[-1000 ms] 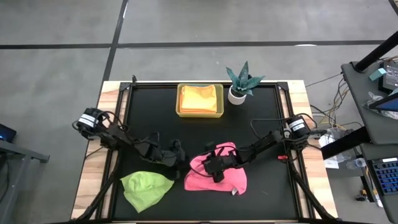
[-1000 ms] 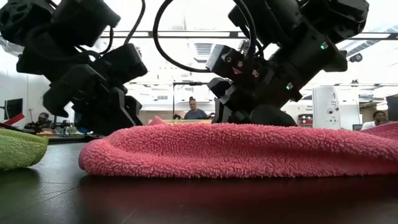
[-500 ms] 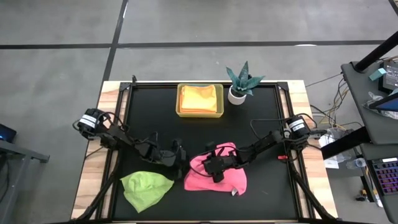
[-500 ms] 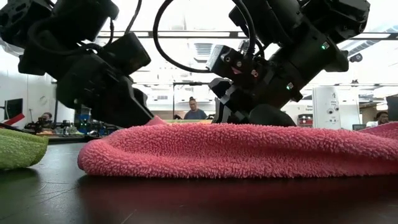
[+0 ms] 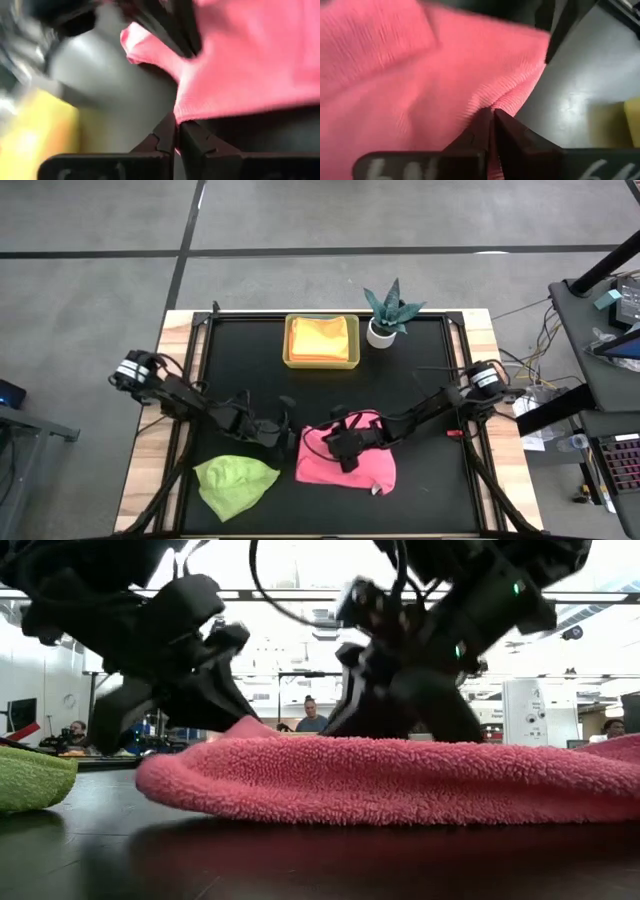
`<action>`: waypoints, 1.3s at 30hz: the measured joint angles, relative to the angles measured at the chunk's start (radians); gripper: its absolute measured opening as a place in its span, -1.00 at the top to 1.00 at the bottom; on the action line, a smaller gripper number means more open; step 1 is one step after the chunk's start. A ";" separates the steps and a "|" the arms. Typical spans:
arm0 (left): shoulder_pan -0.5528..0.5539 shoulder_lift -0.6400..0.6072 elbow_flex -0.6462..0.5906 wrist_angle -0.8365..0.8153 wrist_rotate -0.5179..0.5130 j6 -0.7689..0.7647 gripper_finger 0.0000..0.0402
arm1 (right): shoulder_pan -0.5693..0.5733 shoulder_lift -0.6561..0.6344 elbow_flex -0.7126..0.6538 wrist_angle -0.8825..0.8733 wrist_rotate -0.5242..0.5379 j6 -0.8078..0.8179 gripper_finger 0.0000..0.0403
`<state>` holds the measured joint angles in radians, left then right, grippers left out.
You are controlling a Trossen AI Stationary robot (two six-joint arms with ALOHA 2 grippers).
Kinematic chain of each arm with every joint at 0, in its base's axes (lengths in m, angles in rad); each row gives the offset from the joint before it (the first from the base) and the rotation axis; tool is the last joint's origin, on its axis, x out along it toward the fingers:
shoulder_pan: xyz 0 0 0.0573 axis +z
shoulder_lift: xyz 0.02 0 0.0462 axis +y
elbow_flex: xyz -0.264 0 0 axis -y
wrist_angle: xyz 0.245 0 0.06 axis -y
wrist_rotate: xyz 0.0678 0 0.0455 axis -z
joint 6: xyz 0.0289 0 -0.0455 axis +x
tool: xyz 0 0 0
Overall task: Fold microfiber towels
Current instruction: Fold the pink microfiber cloth
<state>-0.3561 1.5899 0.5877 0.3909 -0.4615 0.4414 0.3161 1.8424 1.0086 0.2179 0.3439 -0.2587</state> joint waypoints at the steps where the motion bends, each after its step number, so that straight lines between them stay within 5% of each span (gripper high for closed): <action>1: 0.000 -0.016 0.001 -0.032 -0.014 0.114 0.99 | 0.000 -0.017 0.001 -0.015 0.000 0.010 0.89; 4: 0.001 -0.038 -0.009 -0.122 -0.041 0.383 1.00 | 0.000 -0.060 0.001 -0.065 0.000 0.059 0.80; 6: 0.001 -0.039 -0.015 -0.135 -0.046 0.395 0.99 | 0.000 -0.094 0.000 -0.103 0.000 0.095 0.74; 11: 0.000 -0.040 -0.019 -0.156 0.011 0.155 0.83 | -0.005 -0.172 0.001 -0.263 0.005 0.206 0.60; 19: -0.012 -0.052 -0.019 -0.280 0.068 0.028 0.28 | -0.041 -0.203 -0.021 -0.479 -0.003 0.309 0.51; 29: -0.011 -0.142 -0.017 -0.426 0.071 -0.301 0.13 | -0.092 -0.203 -0.133 -0.335 -0.004 0.311 0.90; 34: -0.010 -0.194 -0.023 -0.362 0.072 -0.380 0.13 | -0.110 -0.203 -0.206 -0.221 -0.014 0.308 0.95; 39: 0.017 -0.144 -0.072 -0.037 -0.018 -0.411 0.13 | -0.117 -0.203 -0.231 -0.184 -0.012 0.311 0.96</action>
<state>-0.3389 1.4457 0.5154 0.3535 -0.4793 0.0306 0.1993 1.6390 0.7773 0.0334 0.3317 0.0520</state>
